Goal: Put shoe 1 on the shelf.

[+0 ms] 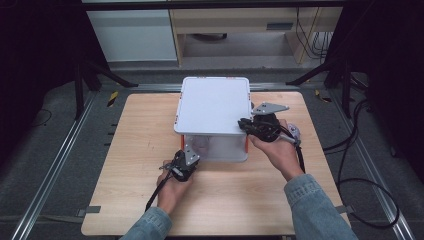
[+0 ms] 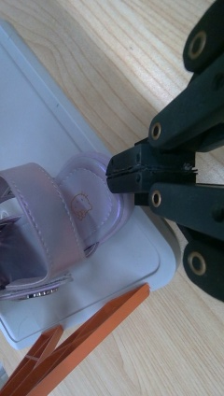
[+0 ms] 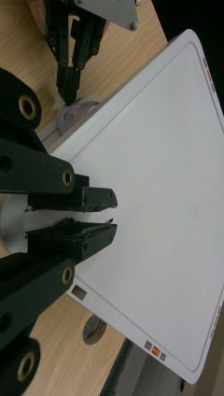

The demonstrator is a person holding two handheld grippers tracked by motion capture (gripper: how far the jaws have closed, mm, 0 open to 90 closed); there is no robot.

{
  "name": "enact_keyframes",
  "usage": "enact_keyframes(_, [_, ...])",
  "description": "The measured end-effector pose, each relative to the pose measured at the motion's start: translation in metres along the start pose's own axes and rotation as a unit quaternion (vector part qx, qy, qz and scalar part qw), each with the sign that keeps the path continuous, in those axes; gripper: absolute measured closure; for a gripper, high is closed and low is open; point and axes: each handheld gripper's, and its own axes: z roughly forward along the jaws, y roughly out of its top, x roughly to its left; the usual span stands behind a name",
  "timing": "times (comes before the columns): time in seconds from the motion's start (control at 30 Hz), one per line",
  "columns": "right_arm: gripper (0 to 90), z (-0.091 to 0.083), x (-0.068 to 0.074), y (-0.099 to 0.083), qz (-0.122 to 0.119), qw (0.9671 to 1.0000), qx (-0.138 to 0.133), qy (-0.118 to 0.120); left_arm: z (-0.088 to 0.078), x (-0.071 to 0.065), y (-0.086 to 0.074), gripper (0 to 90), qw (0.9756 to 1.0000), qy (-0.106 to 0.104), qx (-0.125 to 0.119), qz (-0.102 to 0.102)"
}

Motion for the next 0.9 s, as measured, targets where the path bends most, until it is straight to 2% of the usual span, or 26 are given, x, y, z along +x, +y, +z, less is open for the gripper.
enact_keyframes(0.4, [81.5, 0.0, -0.001, 0.0, -0.001, 1.0, 0.002, 0.003, 0.008, 0.003, 0.009, 89.6, 0.9999, 0.005, 0.007, -0.007])
enact_keyframes(0.77, [81.4, 0.0, -0.001, 0.001, -0.001, 1.0, 0.005, 0.004, 0.013, 0.005, 0.01, 89.4, 0.9998, 0.001, 0.008, -0.021])
enact_keyframes(0.83, [81.2, 0.0, -0.001, 0.002, 0.002, 1.0, 0.006, 0.004, 0.012, 0.006, 0.01, 87.7, 0.9996, -0.001, 0.006, -0.028])
enact_keyframes(0.9, [76.4, 0.0, -0.002, 0.002, 0.006, 0.9999, 0.007, 0.003, 0.007, 0.009, 0.011, 83.8, 0.9995, 0.002, -0.004, -0.032])
